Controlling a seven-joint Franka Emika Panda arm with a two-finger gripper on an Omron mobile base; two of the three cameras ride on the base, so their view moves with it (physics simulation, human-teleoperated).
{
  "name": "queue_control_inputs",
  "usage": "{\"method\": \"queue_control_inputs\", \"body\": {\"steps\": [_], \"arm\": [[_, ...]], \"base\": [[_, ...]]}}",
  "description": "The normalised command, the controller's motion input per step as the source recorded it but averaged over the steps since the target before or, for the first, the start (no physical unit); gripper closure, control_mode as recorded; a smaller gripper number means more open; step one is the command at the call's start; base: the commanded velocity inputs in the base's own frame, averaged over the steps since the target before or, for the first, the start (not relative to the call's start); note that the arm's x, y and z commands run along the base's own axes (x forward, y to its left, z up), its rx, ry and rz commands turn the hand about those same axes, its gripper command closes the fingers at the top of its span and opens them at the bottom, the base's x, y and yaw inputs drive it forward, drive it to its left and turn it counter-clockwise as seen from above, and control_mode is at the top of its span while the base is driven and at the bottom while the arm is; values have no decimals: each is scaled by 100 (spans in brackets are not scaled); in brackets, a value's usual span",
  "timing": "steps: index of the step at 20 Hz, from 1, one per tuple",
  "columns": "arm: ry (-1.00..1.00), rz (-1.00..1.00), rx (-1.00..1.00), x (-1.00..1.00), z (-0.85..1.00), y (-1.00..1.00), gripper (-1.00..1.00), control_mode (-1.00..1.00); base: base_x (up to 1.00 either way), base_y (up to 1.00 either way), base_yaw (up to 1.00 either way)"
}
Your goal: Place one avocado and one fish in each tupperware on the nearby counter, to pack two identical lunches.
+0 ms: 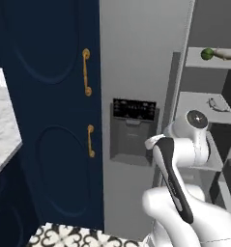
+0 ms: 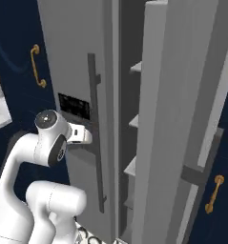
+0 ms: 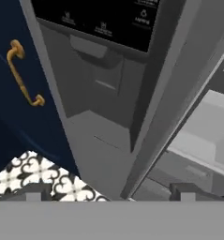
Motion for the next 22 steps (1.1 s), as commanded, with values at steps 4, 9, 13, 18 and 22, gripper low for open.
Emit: {"method": "queue_control_inputs", "body": {"steps": [4,9,13,18,22], "arm": [[0,0,0,0,0,0,-100,100],[0,0,0,0,0,0,-100,100],[0,0,0,0,0,0,-100,100],[0,0,0,0,0,0,-100,100],[0,0,0,0,0,0,-100,100]], "base": [[6,-10,-56],[22,0,-49],[34,-5,-41],[54,-5,-34],[52,0,-27]]}}
